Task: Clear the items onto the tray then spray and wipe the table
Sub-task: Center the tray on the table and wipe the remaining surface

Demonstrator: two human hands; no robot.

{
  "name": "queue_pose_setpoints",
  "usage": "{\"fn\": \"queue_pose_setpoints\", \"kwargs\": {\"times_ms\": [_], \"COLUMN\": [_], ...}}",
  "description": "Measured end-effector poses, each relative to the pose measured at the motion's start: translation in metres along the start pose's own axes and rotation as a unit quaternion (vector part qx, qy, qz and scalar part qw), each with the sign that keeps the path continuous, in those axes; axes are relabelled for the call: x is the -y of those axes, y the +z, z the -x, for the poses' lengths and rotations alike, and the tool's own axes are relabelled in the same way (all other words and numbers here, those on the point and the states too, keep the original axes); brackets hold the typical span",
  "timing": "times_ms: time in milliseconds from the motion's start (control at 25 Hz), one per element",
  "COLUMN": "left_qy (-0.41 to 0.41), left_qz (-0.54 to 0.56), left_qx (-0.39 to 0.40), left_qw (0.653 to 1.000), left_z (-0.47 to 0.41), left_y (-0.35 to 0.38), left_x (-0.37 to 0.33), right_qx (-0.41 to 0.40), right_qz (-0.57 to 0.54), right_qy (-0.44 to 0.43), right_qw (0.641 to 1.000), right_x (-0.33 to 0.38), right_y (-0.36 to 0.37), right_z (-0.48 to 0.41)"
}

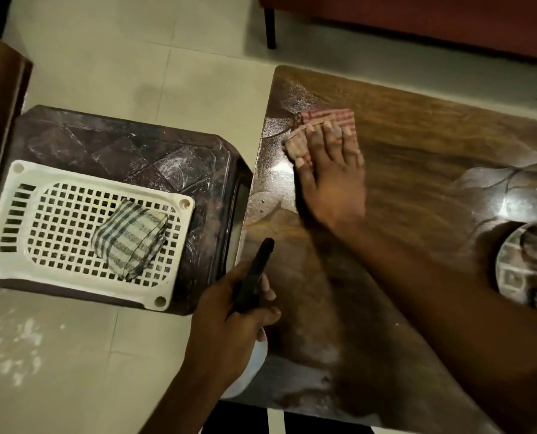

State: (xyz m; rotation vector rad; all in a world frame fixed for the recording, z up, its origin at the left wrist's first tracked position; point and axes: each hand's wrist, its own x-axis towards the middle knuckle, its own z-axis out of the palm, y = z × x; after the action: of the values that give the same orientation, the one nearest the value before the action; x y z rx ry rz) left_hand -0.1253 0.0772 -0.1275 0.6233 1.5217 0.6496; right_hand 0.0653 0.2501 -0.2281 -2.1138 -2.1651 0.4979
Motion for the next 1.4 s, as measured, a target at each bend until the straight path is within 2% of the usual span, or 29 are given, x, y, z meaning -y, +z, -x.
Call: {"fn": "queue_pose_setpoints", "kwargs": {"times_ms": [40,80,120,200,240,280,320,360,440,480,520,560,600,640,680,760,840,880,920,960,1000,1040,1080,1160,1200,1240,1280,1320,1400], "left_qy": [-0.002,-0.003,-0.005,-0.007,-0.008,-0.012,-0.017,-0.017,-0.002,0.008,0.017,0.024,0.029,0.032,0.033,0.029,0.022,0.021,0.019,0.017,0.015,0.011,0.008,0.008,0.013,0.018,0.023,0.028,0.034], "left_qz": [-0.018,-0.040,-0.060,-0.093,-0.107,-0.116,-0.122,-0.128,-0.145,-0.154,-0.162,-0.168,-0.171,-0.171,-0.174,-0.184,-0.192,-0.193,-0.193,-0.191,-0.187,-0.179,-0.170,-0.162,-0.165,-0.170,-0.174,-0.177,-0.182], "left_qx": [0.007,0.014,0.021,0.046,0.059,0.068,0.075,0.086,0.120,0.133,0.141,0.143,0.141,0.135,0.127,0.112,0.110,0.113,0.117,0.123,0.131,0.136,0.135,0.129,0.126,0.125,0.123,0.119,0.107], "left_qw": [1.000,0.999,0.998,0.995,0.993,0.991,0.990,0.988,0.982,0.979,0.977,0.975,0.975,0.975,0.976,0.976,0.975,0.974,0.974,0.974,0.973,0.974,0.976,0.978,0.978,0.977,0.977,0.977,0.977], "left_z": [0.005,0.010,0.014,0.020,0.022,0.024,0.027,0.029,0.035,0.038,0.041,0.044,0.047,0.051,0.055,0.062,0.074,0.082,0.090,0.097,0.105,0.113,0.120,0.132,0.137,0.141,0.145,0.149,0.156], "left_y": [-0.001,-0.003,-0.003,-0.005,-0.006,-0.006,-0.004,-0.003,0.000,0.001,0.002,0.003,0.003,0.004,0.004,0.006,0.008,0.010,0.012,0.013,0.017,0.020,0.023,0.029,0.031,0.032,0.033,0.033,0.032], "left_x": [0.004,0.008,0.011,0.017,0.021,0.024,0.027,0.030,0.035,0.038,0.041,0.044,0.048,0.051,0.055,0.064,0.072,0.076,0.079,0.083,0.089,0.095,0.100,0.110,0.114,0.118,0.121,0.123,0.126], "right_qx": [0.013,0.043,0.082,0.150,0.167,0.172,0.165,0.144,0.071,0.024,-0.022,-0.053,-0.069,-0.073,-0.068,-0.004,0.070,0.089,0.097,0.093,0.069,0.034,-0.007,-0.077,-0.100,-0.110,-0.108,-0.091,-0.024], "right_qz": [-0.011,-0.005,0.016,0.061,0.070,0.082,0.098,0.108,0.075,0.039,0.001,-0.026,-0.040,-0.049,-0.047,-0.020,0.010,0.025,0.047,0.062,0.065,0.048,0.021,-0.053,-0.080,-0.097,-0.107,-0.105,-0.084], "right_qy": [-0.018,-0.088,-0.192,-0.388,-0.441,-0.447,-0.404,-0.326,-0.110,0.006,0.119,0.207,0.251,0.248,0.198,-0.011,-0.243,-0.307,-0.318,-0.278,-0.195,-0.077,0.050,0.278,0.352,0.383,0.377,0.334,0.153], "right_qw": [1.000,0.995,0.978,0.907,0.879,0.874,0.894,0.928,0.989,0.999,0.993,0.977,0.965,0.965,0.977,1.000,0.968,0.947,0.942,0.954,0.976,0.995,0.998,0.956,0.927,0.912,0.914,0.932,0.984], "right_x": [0.018,0.028,0.028,-0.004,-0.030,-0.058,-0.085,-0.109,-0.136,-0.133,-0.116,-0.091,-0.062,-0.034,-0.010,0.015,-0.015,-0.044,-0.075,-0.106,-0.135,-0.156,-0.167,-0.147,-0.122,-0.093,-0.063,-0.037,-0.008], "right_y": [0.011,0.021,0.027,0.023,0.014,0.004,-0.008,-0.019,-0.036,-0.037,-0.031,-0.021,-0.009,0.005,0.020,0.041,0.048,0.042,0.034,0.026,0.017,0.007,0.001,0.004,0.012,0.020,0.029,0.039,0.055], "right_z": [0.023,0.053,0.085,0.138,0.150,0.153,0.155,0.154,0.147,0.144,0.138,0.135,0.136,0.146,0.164,0.219,0.272,0.290,0.303,0.316,0.328,0.340,0.347,0.350,0.346,0.342,0.342,0.348,0.378]}}
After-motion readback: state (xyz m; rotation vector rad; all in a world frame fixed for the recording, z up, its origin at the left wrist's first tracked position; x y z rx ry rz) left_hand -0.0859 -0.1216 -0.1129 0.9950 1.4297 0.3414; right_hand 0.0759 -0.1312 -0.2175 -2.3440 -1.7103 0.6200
